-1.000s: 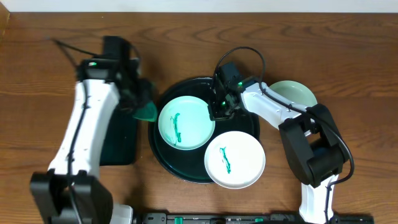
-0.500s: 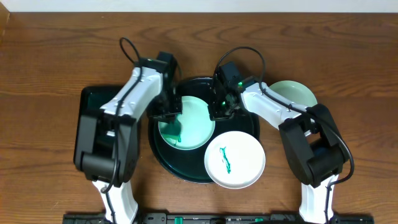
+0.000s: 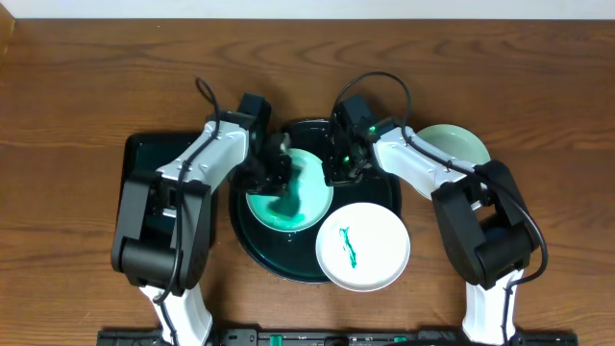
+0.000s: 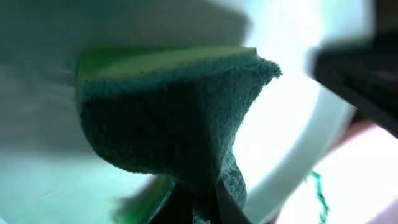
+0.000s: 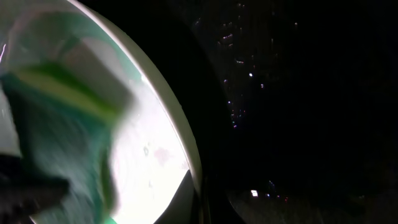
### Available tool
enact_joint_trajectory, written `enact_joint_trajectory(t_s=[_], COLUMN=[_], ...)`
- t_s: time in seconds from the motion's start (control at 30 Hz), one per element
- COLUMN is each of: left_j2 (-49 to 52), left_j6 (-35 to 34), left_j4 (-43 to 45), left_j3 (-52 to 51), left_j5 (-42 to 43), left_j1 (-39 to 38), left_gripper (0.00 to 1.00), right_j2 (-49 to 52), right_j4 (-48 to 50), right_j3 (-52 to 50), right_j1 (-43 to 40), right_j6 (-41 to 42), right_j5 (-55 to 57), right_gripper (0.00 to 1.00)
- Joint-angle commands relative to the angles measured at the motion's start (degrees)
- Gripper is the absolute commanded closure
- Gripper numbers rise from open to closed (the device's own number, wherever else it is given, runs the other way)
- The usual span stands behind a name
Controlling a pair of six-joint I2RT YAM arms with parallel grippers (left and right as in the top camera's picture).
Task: Clean dirty plates on tray and stack at the side
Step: 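Scrub the held plate with the sponge in the left gripper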
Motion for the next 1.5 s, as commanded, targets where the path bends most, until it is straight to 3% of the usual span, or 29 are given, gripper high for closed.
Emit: enact_joint_trajectory(t_s=[0.0, 0.2, 0.4, 0.67, 0.83, 0.9, 1.23, 1.47], left_j2=[2.0, 2.0, 2.0, 2.0, 2.0, 2.0, 2.0, 2.0], left_j6=[2.6, -12.0, -18.4, -19.3, -9.5, -8.9, -12.7, -18.7], left_j4=[0.5, 0.3, -0.8, -1.5, 0.1, 0.3, 0.2, -3.5], left_j3=[-1.2, -1.2, -0.9, -0.8, -0.7, -0.7, -0.8, -0.7], left_j5=[5.5, -16.9, -29.5, -27.4, -14.3, -12.0, -13.0, -24.1], left_j1=[-1.4, -0.2, 0.1, 0.1, 0.1, 0.1, 0.1, 0.1], left_gripper=[0.93, 0.93, 0.93, 0.93, 0.93, 0.93, 0.93, 0.93], right_j2=[0.3, 0.3, 0.3, 0.3, 0.3, 0.3, 0.3, 0.3], right_j4=[0.2, 0.2, 0.5, 2.2, 2.8, 3.3, 3.6, 2.5], right_j3=[0.5, 0.5, 0.5, 0.5, 0.5, 0.5, 0.5, 0.5], right_j1=[-0.5, -0.5, -0.5, 0.0, 0.3, 0.3, 0.3, 0.0], right_j6=[0.9, 0.9, 0.9, 1.4, 1.8, 1.8, 1.7, 1.2], right_j5=[1.0, 1.0, 0.9, 0.3, 0.3, 0.1, 0.2, 0.2], right_gripper=[0.99, 0.99, 0.99, 0.99, 0.99, 0.99, 0.99, 0.99])
